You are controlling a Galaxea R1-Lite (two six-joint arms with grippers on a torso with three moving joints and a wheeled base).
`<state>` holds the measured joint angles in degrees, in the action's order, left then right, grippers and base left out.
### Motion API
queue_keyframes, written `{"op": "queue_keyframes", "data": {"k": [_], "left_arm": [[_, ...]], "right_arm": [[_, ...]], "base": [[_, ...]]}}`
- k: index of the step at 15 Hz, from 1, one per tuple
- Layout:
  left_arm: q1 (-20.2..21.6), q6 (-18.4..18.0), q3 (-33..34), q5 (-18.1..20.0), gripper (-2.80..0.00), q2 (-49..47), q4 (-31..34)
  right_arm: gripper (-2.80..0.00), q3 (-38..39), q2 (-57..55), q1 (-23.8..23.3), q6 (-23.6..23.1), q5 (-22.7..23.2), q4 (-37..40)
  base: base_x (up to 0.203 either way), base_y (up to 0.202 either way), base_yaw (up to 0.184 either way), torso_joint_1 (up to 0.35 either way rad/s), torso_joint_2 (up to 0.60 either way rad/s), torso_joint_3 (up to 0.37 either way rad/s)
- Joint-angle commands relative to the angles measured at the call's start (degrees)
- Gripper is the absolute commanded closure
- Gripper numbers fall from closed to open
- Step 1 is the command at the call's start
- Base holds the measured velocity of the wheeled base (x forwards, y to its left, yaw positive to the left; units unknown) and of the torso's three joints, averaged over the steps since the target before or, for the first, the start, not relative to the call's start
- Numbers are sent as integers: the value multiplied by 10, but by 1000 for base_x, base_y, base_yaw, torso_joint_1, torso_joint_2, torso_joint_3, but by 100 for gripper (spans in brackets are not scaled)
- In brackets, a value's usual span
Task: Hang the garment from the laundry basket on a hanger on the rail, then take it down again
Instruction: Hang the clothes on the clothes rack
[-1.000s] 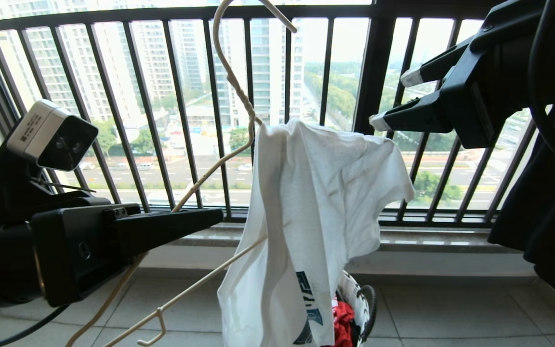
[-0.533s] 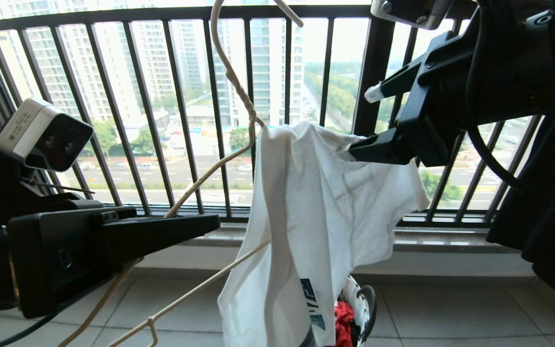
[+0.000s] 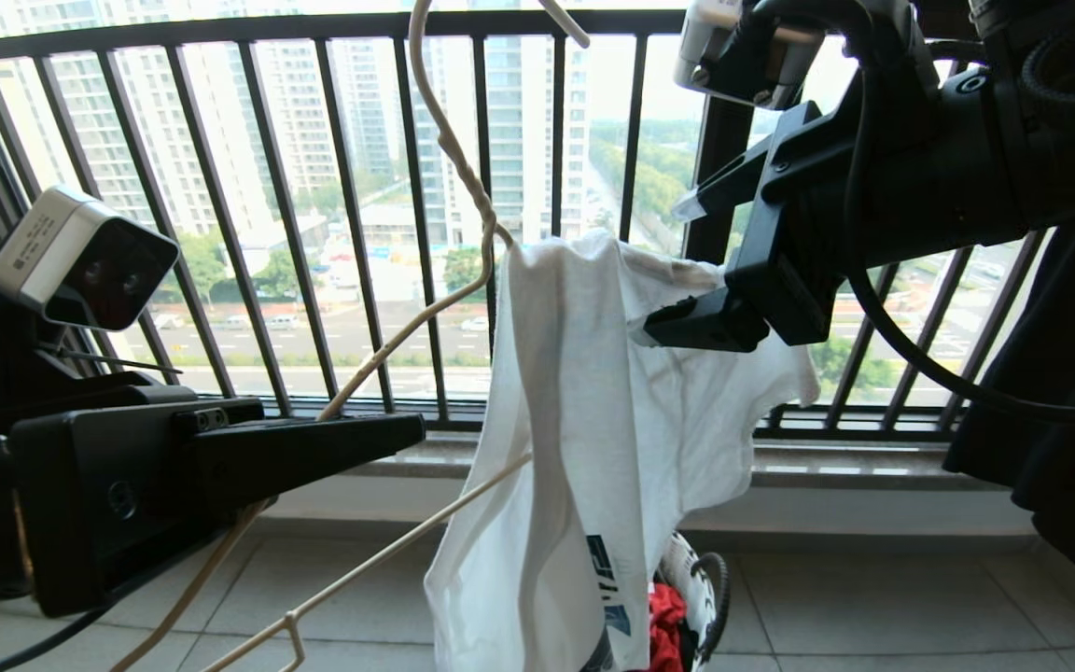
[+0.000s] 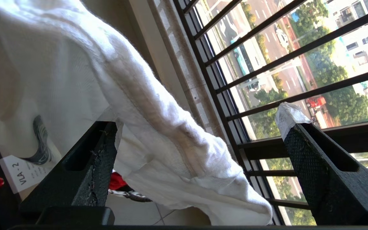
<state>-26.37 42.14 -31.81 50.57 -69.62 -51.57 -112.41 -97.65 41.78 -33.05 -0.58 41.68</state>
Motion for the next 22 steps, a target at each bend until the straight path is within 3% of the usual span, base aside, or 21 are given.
{"op": "queue_keyframes", "data": {"k": [1, 3, 10, 18, 22], "left_arm": [[0, 2, -1, 3, 0, 1, -3], [0, 2, -1, 4, 0, 3, -3], [0, 3, 0, 32, 0, 14, -2], [1, 0, -1, 44, 0, 13, -2], [1, 0, 1, 86, 0, 14, -1]], "right_arm": [[-280, 0, 1, 1, -7, 3, 8], [-280, 0, -3, 2, -11, 8, 15], [-280, 0, -16, 1, -18, 120, 27], [-280, 0, -8, 2, -27, 169, 78], [-280, -1, -4, 4, -27, 191, 87]], "base": [[0, 0, 0, 0, 0, 0], [0, 0, 0, 0, 0, 0], [0, 0, 0, 0, 0, 0], [0, 0, 0, 0, 0, 0], [0, 0, 0, 0, 0, 0]]}}
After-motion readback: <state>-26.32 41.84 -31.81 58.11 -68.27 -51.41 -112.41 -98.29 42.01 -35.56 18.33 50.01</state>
